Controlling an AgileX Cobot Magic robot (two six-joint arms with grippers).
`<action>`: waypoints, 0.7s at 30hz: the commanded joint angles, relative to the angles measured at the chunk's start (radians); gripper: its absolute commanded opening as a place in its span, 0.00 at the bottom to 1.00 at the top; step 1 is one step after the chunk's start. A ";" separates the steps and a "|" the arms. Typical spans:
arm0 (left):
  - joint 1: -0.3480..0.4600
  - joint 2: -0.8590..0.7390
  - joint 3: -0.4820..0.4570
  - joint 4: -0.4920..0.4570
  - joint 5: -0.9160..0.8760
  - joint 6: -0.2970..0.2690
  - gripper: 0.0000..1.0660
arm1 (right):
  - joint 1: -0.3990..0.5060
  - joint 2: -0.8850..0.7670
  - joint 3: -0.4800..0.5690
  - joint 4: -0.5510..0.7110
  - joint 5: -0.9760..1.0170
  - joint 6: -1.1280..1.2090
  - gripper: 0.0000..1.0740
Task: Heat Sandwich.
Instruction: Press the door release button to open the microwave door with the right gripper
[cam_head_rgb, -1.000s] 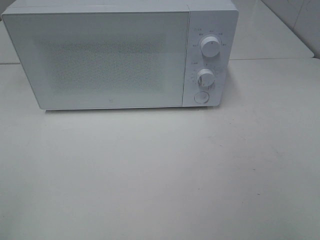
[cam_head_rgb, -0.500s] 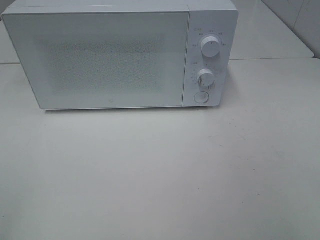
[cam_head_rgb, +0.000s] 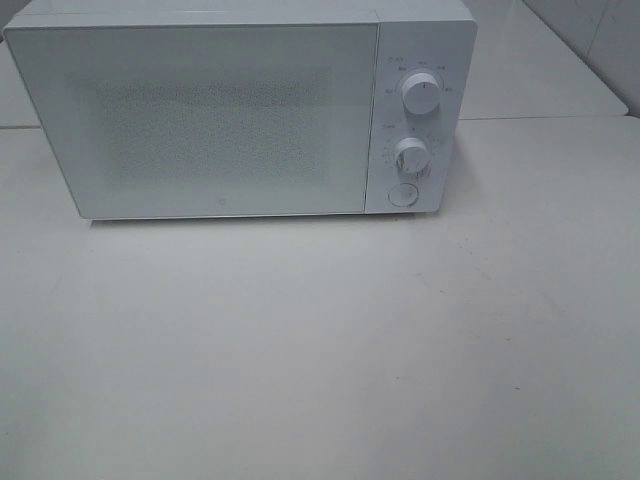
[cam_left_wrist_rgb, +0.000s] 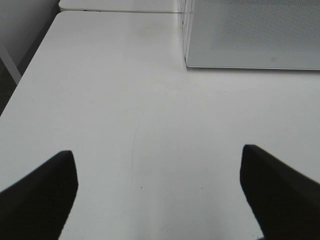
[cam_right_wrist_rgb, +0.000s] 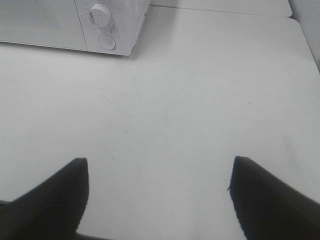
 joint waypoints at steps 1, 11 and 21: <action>0.003 -0.016 0.004 0.000 -0.014 -0.001 0.77 | -0.008 -0.027 0.004 0.012 -0.006 -0.014 0.70; 0.003 -0.016 0.004 0.000 -0.014 -0.001 0.77 | -0.008 -0.027 0.004 0.042 -0.006 0.052 0.70; 0.003 -0.016 0.004 0.000 -0.014 -0.001 0.77 | -0.008 -0.027 0.004 0.045 -0.006 0.044 0.70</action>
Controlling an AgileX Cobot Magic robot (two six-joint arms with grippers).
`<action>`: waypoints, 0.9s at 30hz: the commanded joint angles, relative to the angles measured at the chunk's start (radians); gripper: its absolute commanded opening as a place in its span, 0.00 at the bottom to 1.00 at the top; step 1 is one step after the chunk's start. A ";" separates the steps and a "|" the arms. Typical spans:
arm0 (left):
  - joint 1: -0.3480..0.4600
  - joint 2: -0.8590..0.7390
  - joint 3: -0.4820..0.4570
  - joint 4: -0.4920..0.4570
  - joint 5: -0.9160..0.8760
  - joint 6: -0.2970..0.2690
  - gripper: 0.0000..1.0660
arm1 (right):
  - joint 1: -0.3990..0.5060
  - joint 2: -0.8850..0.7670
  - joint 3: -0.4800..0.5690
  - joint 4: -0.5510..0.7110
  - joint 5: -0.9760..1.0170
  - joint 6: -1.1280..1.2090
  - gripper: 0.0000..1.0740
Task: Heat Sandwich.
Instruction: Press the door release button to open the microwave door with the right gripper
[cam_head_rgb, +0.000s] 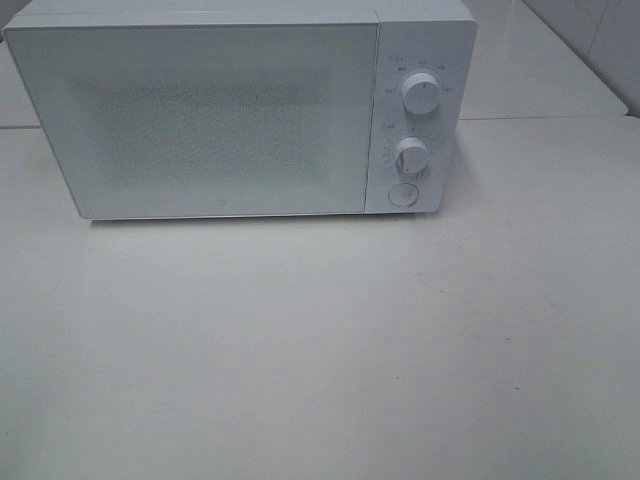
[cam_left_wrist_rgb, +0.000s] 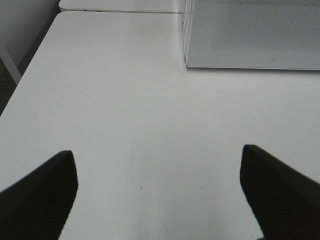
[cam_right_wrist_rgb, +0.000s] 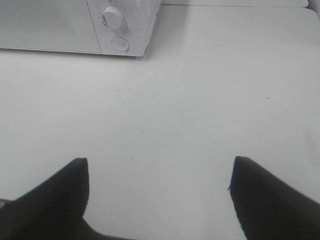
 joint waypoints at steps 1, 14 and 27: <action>0.003 -0.016 0.004 0.000 -0.014 -0.001 0.77 | -0.008 -0.027 0.004 0.001 -0.006 0.001 0.70; 0.003 -0.016 0.004 0.000 -0.014 -0.001 0.77 | -0.008 -0.027 0.004 0.001 -0.006 0.000 0.70; 0.003 -0.016 0.004 0.000 -0.014 -0.001 0.77 | -0.008 -0.026 0.004 0.000 -0.006 0.001 0.70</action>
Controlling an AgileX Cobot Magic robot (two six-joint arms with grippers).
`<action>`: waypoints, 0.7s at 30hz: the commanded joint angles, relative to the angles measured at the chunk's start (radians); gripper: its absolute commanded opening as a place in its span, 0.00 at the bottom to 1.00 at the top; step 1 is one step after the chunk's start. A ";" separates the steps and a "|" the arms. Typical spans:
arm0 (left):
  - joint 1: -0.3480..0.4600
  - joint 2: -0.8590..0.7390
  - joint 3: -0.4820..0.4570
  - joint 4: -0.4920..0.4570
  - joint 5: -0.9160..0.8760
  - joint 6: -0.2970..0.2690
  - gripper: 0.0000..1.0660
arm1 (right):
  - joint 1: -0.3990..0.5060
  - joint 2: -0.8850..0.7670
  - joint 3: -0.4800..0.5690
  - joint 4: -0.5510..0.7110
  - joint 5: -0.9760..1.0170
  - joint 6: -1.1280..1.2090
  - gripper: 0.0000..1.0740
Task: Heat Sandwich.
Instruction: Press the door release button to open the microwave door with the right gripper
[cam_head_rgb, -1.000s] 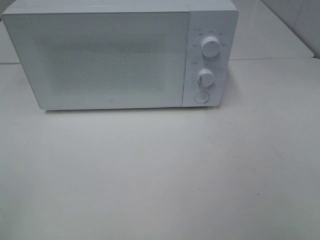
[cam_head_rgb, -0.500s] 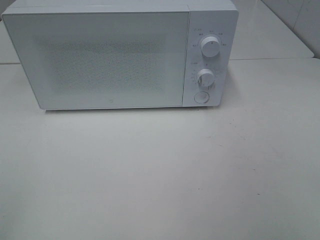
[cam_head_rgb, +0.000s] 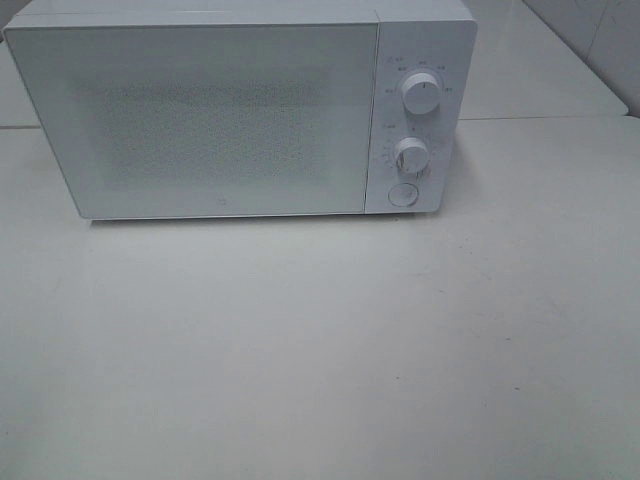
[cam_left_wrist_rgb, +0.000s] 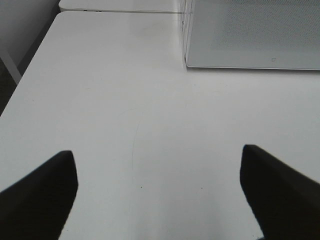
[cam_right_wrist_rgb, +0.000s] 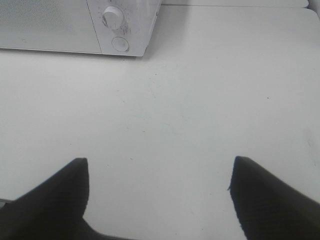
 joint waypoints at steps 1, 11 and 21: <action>0.003 -0.016 0.004 0.000 -0.014 -0.001 0.77 | -0.008 -0.026 0.004 -0.001 -0.006 0.002 0.70; 0.003 -0.016 0.004 0.000 -0.014 -0.001 0.77 | -0.008 -0.026 0.004 -0.001 -0.006 0.002 0.70; 0.003 -0.016 0.004 0.000 -0.014 -0.001 0.77 | -0.008 -0.004 -0.023 -0.047 -0.112 0.001 0.70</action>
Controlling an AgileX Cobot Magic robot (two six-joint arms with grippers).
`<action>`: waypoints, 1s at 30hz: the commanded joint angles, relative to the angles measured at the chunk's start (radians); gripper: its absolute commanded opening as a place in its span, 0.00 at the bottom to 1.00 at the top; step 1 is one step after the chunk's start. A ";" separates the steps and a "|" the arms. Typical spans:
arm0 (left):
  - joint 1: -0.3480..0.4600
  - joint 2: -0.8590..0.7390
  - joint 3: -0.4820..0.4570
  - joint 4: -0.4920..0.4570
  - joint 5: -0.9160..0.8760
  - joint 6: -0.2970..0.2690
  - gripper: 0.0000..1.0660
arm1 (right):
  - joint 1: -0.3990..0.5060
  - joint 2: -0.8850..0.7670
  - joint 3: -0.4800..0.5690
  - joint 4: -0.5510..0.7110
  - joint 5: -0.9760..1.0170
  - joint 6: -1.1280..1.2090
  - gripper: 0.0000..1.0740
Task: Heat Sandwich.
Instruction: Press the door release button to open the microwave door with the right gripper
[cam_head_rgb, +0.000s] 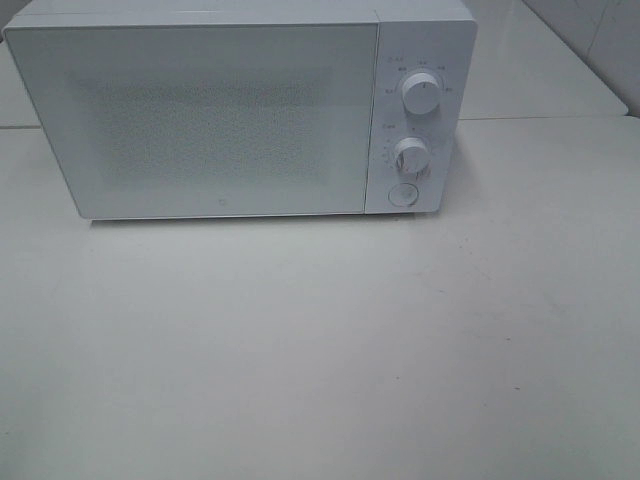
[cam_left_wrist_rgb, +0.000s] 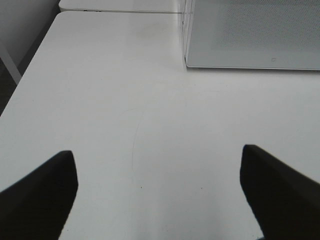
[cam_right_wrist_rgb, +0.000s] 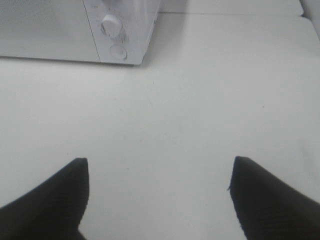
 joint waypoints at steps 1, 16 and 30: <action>0.003 -0.016 0.004 0.000 -0.014 -0.001 0.77 | -0.008 -0.004 -0.014 -0.029 -0.078 0.001 0.70; 0.003 -0.016 0.004 0.000 -0.014 -0.001 0.77 | -0.008 0.264 0.086 -0.053 -0.622 0.001 0.70; 0.003 -0.016 0.004 0.000 -0.014 -0.001 0.77 | -0.008 0.517 0.271 -0.152 -1.323 0.005 0.45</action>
